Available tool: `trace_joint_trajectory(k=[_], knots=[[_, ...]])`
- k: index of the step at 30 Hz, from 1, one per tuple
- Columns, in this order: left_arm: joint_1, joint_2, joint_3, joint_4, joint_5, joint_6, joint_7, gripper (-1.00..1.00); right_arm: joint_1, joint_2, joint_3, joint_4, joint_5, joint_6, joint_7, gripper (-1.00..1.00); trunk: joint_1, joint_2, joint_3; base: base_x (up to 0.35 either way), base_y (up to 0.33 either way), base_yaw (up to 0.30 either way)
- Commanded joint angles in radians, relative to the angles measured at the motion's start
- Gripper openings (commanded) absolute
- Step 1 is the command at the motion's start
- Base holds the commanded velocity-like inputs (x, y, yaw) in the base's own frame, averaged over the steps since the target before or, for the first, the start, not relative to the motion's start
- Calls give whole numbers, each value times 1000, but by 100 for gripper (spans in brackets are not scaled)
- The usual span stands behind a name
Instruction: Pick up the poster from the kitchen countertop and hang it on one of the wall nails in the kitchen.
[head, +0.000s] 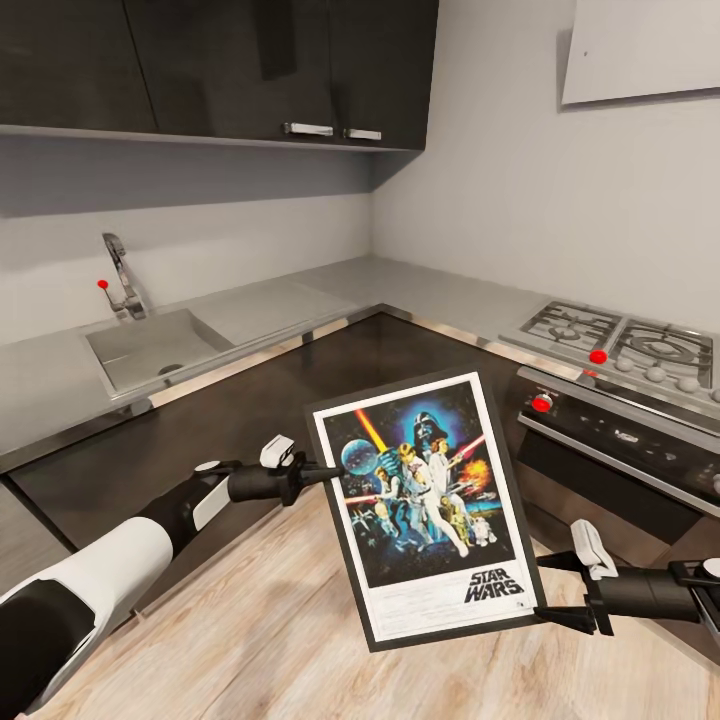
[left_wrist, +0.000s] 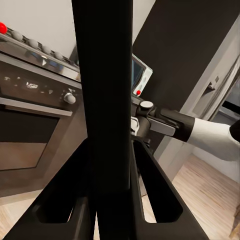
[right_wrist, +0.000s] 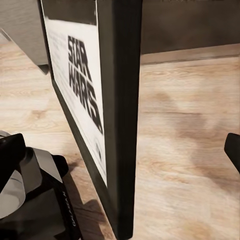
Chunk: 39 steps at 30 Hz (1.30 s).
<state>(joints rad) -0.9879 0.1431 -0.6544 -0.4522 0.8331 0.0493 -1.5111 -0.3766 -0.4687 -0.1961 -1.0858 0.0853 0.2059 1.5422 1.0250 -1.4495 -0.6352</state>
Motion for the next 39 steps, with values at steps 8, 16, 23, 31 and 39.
trace_joint_trajectory(k=[8,16,23,31,39], knots=[[-1,1,-7,1,9,3,-1,-100,-1,2,-2,-1,5,9,6,100,0,-1,-1,0,0,0],[-1,1,-7,1,9,3,-1,-100,-1,2,-2,0,5,9,6,100,0,-1,-1,0,0,0],[-1,1,-7,2,9,3,-1,-100,-1,2,-2,0,5,10,6,100,0,-1,-1,0,0,0],[-1,1,-7,1,9,3,-1,-100,-1,9,-2,0,5,10,6,100,0,-1,-1,0,0,0],[-1,1,-7,2,9,3,-1,-100,-1,13,-2,0,5,9,6,100,0,-1,-1,0,0,0]])
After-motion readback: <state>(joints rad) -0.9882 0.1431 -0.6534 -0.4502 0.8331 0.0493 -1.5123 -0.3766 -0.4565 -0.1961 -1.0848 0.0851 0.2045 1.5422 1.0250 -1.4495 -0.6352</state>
